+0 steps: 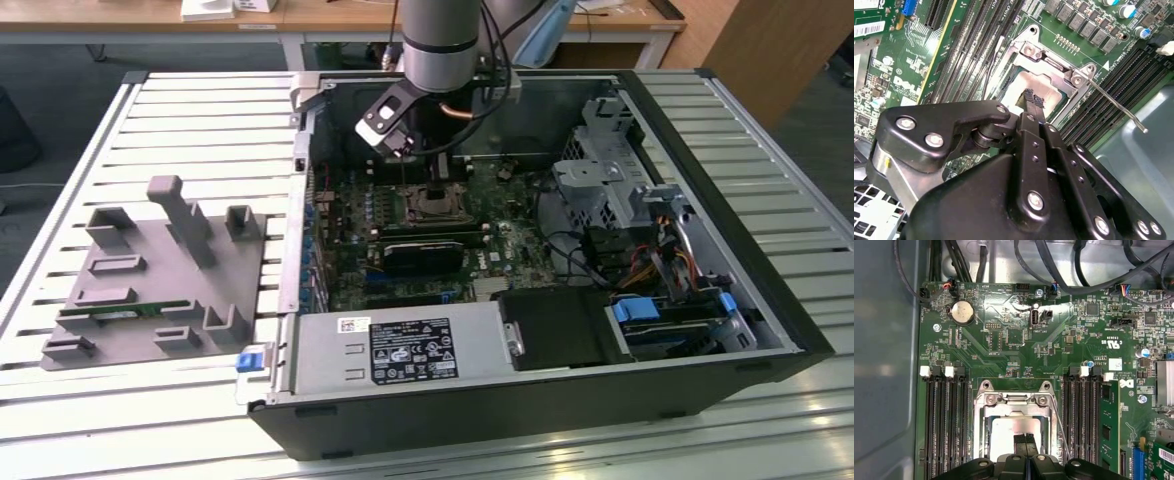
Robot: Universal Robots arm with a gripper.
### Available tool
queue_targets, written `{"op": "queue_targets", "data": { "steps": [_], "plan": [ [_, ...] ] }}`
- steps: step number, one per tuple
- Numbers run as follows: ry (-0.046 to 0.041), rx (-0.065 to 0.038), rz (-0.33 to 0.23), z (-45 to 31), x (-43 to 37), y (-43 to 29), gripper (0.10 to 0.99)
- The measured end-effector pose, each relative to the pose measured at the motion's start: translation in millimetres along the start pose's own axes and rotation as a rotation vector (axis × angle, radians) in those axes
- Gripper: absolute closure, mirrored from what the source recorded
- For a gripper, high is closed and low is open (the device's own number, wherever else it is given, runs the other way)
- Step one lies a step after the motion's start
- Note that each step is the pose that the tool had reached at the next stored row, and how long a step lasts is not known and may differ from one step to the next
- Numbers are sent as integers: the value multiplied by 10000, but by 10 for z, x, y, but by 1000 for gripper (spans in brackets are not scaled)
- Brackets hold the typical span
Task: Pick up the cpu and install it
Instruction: 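Install the first cpu locking lever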
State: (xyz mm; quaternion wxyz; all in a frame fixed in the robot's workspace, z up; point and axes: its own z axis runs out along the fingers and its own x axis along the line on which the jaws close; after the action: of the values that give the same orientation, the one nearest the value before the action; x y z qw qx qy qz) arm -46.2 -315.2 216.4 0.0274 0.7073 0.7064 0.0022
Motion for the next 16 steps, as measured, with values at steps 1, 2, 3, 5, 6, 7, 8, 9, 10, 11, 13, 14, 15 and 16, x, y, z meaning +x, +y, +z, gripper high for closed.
{"op": "queue_targets", "data": {
  "steps": [1,2,3,5,6,7,8,9,10,11,13,14,15,16],
  "plan": [
    [0,0,0,-5,0,0,980],
    [1,0,0,-11,0,1,980],
    [0,0,0,-20,-1,1,980],
    [1,-1,0,-41,-1,2,980],
    [0,0,0,-58,-2,3,980],
    [-1,1,1,-75,-3,3,980],
    [0,0,0,-96,-3,4,980],
    [2,-1,-1,-121,-3,6,980],
    [0,0,-2,-156,-4,7,980],
    [1,0,-1,-185,-5,8,980],
    [0,0,0,-250,-7,11,980],
    [1,0,0,-282,-8,12,980],
    [0,0,0,-312,-9,13,980],
    [1,0,0,-340,-10,14,980]
  ]
}}
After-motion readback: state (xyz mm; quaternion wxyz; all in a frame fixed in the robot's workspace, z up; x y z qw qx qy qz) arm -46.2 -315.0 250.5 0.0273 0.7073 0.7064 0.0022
